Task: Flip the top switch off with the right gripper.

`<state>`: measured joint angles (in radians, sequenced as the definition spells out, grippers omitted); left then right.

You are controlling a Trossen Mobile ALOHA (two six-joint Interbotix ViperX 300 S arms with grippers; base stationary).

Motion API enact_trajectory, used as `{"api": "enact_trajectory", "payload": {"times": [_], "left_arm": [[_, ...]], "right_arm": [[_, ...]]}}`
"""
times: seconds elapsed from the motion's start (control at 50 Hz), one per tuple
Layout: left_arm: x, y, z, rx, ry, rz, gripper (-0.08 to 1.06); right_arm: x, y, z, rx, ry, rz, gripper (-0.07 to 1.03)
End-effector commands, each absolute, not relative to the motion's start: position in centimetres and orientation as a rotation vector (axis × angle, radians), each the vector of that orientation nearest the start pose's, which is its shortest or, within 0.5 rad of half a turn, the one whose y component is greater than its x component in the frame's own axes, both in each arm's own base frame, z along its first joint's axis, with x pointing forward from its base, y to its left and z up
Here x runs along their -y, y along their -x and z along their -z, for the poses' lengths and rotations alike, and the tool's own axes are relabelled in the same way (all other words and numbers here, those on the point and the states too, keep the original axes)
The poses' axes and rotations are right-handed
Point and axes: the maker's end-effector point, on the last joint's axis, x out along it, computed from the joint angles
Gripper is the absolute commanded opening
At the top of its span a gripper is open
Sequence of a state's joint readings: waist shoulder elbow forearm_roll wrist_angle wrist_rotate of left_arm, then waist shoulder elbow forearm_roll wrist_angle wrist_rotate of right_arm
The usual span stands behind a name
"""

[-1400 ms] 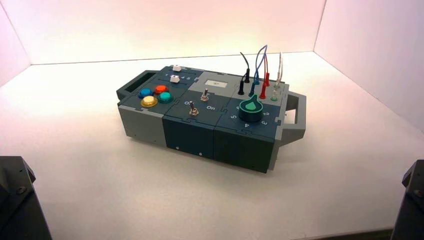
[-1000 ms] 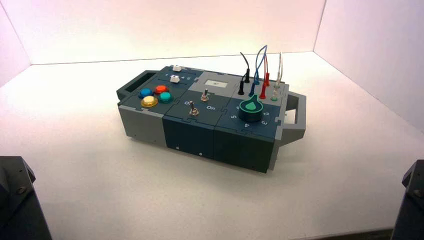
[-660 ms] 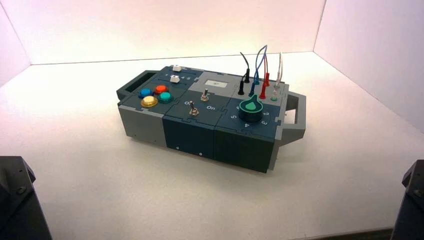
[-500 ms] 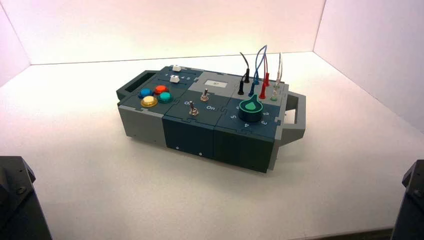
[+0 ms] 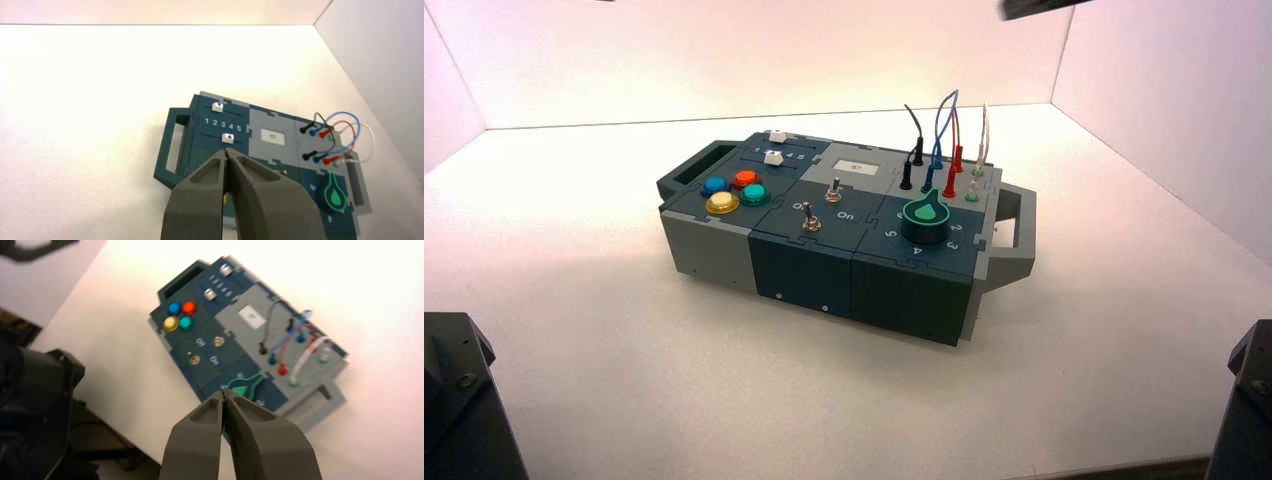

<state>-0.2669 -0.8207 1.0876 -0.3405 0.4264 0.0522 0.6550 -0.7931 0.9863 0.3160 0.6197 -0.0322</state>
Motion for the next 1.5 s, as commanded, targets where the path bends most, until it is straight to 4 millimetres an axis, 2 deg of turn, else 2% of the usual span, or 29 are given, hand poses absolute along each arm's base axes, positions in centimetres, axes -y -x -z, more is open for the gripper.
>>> {"api": "enact_trajectory", "payload": {"times": [0.02,0.22,0.48,0.8,0.98,1.18,1.5], "left_arm": [[9.5,-25.5,-18.3,-0.765,0.198,0.29,-0.03],[10.1,-27.0,-15.0,-0.882,0.181,0.268,-0.03],[11.6,-27.9,-10.4,-1.014,0.138,0.27,-0.03],[12.1,-30.2,-5.9,-1.109,0.09,0.247,-0.03],[12.5,-31.2,-3.1,-1.185,0.068,0.236,-0.03],[13.1,-32.1,-2.0,-1.244,0.054,0.248,-0.03],[13.2,-32.4,-2.0,-1.244,0.046,0.255,-0.03]], "right_arm": [[-19.9,-18.7,-21.2,-0.863,-0.012,-0.734,-0.02],[-21.9,-19.5,-21.7,-0.866,-0.001,-0.761,-0.02],[-22.4,-19.9,-21.5,-0.873,-0.021,-0.755,-0.02],[-24.5,-20.0,-18.5,-0.963,-0.003,-0.765,-0.02],[-25.6,-20.9,-16.8,-1.015,-0.009,-0.745,-0.02],[-26.5,-21.6,-14.9,-1.074,-0.008,-0.722,-0.02],[-27.5,-22.4,-12.5,-1.15,-0.02,-0.691,-0.02]]}}
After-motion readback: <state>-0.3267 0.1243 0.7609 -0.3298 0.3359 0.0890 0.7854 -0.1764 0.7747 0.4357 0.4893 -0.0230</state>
